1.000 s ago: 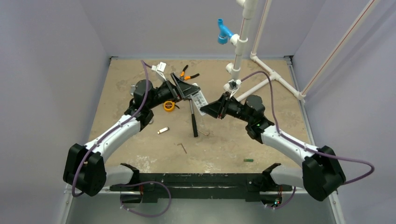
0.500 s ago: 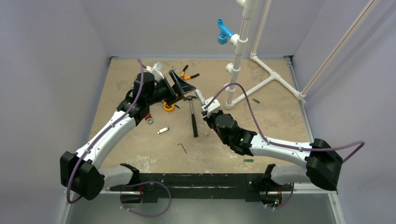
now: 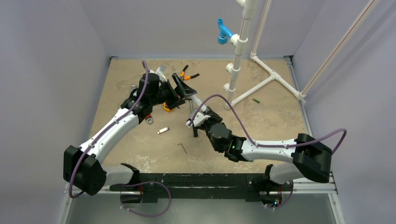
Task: Load the batteries into the remote control
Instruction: Turn over the remote control.
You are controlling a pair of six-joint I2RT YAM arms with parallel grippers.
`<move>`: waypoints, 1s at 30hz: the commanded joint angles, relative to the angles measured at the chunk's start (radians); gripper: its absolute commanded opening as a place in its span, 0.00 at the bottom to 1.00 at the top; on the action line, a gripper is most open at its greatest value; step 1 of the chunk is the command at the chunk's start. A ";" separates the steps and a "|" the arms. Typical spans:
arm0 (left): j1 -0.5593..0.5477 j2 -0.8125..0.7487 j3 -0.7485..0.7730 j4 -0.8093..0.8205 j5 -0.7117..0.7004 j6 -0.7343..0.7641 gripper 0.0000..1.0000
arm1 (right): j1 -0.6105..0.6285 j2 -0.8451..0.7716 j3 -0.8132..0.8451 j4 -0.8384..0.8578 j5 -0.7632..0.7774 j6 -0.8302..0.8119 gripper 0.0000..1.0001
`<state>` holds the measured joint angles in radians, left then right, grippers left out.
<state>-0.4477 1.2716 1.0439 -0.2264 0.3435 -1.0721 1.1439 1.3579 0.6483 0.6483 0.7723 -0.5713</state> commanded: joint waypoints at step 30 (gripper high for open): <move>-0.032 0.032 0.010 0.141 0.088 -0.054 0.00 | 0.051 -0.029 0.054 0.056 -0.073 -0.148 0.17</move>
<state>-0.4686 1.3037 1.0489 -0.1707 0.3645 -1.1549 1.1862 1.3384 0.6525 0.6655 0.7334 -0.7422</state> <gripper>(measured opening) 0.169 0.259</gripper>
